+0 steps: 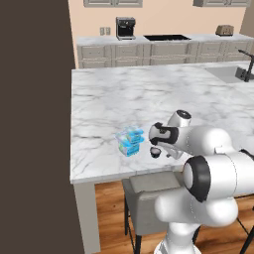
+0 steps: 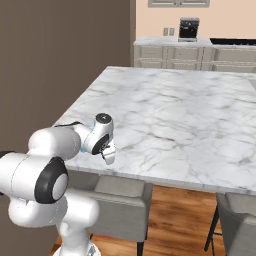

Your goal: Stack the yogurt containers by placing the smaller containers on top of the larger containers.

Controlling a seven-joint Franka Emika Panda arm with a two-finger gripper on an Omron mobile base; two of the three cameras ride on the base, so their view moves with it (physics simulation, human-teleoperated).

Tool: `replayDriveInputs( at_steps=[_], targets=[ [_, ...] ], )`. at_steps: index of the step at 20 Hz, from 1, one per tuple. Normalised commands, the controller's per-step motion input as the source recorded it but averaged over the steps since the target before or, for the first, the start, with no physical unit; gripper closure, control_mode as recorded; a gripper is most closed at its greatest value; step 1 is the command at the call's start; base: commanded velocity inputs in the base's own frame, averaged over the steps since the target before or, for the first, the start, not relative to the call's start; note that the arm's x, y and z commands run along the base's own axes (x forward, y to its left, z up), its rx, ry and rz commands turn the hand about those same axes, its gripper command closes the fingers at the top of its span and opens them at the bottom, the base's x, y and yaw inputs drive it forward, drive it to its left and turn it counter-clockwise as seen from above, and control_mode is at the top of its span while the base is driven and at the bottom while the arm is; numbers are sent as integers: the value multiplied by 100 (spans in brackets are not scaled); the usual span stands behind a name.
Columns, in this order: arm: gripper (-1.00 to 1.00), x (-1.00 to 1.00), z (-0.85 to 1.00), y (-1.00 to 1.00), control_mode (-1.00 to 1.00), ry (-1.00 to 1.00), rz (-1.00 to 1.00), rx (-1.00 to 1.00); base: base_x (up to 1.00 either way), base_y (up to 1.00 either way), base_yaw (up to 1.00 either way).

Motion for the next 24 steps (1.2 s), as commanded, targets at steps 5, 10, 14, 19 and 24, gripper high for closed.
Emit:
replayDriveInputs(
  at_steps=[5, 10, 14, 19, 24],
  targets=[
    [-100, 12, -8, 0, -100, 0, 0, 0, 0, 0, 0],
    [-100, 14, -7, 0, -100, 0, 0, 0, 0, 0, 0],
    [-100, 15, -12, 0, -100, 0, 0, 0, 0, 0, 0],
    [-100, 14, -15, 0, -100, 0, 0, 0, 0, 0, 0],
    [-100, 14, -14, 2, -100, 0, 0, 0, 0, 0, 0]
  ],
)
